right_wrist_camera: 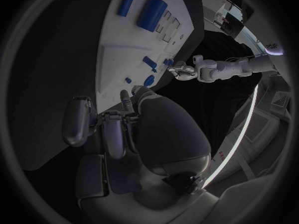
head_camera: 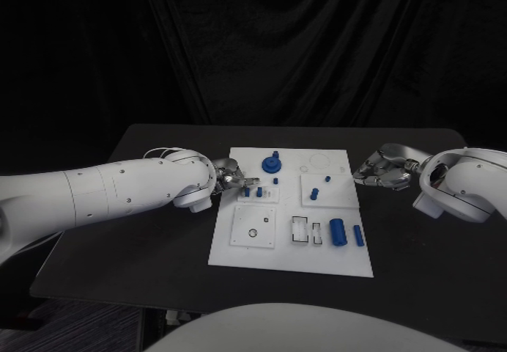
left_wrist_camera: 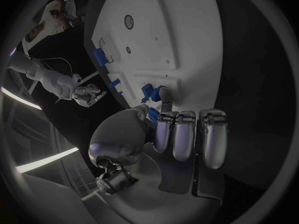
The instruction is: Assemble the parts on the task board
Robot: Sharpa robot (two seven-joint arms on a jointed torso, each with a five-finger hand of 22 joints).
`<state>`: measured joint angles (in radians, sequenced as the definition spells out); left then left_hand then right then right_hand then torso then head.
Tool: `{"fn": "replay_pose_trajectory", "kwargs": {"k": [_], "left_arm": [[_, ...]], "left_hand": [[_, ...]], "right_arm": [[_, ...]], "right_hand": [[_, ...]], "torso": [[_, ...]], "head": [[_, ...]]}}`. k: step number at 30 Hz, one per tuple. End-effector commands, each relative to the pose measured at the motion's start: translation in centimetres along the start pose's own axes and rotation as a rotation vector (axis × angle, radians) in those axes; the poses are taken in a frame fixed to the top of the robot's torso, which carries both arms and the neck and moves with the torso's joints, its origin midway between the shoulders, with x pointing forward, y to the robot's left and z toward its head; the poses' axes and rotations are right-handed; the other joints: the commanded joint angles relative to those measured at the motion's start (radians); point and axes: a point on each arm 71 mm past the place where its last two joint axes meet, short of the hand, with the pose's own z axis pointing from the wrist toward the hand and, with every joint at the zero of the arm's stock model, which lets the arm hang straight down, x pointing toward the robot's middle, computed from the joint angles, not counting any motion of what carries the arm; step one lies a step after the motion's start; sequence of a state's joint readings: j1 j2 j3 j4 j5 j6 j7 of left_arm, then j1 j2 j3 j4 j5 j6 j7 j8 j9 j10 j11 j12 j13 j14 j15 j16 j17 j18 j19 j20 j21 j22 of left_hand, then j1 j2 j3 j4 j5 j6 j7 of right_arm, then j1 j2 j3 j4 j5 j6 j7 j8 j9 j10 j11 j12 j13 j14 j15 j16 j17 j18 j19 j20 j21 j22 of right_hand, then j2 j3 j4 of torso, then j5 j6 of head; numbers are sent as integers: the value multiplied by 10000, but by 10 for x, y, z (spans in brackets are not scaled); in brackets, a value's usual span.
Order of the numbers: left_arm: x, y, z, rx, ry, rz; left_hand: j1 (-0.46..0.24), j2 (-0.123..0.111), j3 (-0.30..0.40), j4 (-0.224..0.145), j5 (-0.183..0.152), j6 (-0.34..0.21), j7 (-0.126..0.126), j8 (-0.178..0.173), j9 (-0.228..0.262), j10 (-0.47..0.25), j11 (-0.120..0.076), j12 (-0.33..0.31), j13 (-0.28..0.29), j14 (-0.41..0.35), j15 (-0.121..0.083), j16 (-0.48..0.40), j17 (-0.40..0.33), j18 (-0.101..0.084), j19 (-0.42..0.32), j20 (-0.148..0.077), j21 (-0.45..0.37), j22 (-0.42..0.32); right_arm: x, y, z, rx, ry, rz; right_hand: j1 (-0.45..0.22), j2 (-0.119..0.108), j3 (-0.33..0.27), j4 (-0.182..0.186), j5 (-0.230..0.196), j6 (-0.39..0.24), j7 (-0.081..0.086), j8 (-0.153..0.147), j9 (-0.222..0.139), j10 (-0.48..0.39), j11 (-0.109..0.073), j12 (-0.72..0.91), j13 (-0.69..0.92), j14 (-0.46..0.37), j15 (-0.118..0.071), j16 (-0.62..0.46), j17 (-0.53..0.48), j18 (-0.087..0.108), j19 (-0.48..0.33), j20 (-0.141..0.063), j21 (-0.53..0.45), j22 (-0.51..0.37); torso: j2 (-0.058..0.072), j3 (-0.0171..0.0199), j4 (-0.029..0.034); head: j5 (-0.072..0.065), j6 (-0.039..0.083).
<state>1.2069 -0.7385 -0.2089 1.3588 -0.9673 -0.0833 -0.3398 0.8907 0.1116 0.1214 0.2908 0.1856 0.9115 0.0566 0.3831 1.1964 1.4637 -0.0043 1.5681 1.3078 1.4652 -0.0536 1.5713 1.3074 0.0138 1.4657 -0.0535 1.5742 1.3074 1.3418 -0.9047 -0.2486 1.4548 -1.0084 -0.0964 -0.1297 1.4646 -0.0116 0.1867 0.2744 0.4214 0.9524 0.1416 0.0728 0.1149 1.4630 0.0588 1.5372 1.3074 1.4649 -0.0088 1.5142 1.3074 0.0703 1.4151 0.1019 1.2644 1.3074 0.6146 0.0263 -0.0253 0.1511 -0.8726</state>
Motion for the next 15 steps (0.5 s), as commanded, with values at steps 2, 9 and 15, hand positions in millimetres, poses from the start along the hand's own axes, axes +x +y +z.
{"fn": "replay_pose_trajectory", "kwargs": {"k": [2,9,15], "left_arm": [[4,4,1,-233,153,6],[5,4,0,-309,280,49],[6,4,0,-308,364,78]], "left_hand": [[372,-70,-42,-23,363,-131,-14,26,60,1071,-44,27,2630,1056,2,-5,2634,-138,1051,-44,-34,2634],[1334,-348,127,-178,1182,-283,-10,-5,129,1071,-44,27,2630,1056,1,-5,2634,-138,1051,-48,-34,2634],[1800,-544,294,-278,1497,-324,-20,-30,140,1071,-52,27,2630,1056,-2,-5,2634,-138,1051,-48,-34,2634]], "right_arm": [[2,-2,0,200,105,-42],[2,-2,0,210,128,-47],[2,-2,0,212,135,-50]], "right_hand": [[130,4,51,-8,54,22,36,-33,-14,424,57,-47,1982,695,46,-42,1772,55,-86,15,-42,1614],[130,4,51,-8,54,22,36,-33,-14,424,57,-47,1982,695,46,-42,1772,55,-86,15,-42,1614],[130,4,51,-8,54,22,36,-33,-14,424,57,-47,1982,695,46,-42,1772,55,-86,15,-42,1614]], "torso": [[2,-1,-3],[1,0,-2],[2,0,1]], "head": [[13,0],[30,0],[22,0]]}}
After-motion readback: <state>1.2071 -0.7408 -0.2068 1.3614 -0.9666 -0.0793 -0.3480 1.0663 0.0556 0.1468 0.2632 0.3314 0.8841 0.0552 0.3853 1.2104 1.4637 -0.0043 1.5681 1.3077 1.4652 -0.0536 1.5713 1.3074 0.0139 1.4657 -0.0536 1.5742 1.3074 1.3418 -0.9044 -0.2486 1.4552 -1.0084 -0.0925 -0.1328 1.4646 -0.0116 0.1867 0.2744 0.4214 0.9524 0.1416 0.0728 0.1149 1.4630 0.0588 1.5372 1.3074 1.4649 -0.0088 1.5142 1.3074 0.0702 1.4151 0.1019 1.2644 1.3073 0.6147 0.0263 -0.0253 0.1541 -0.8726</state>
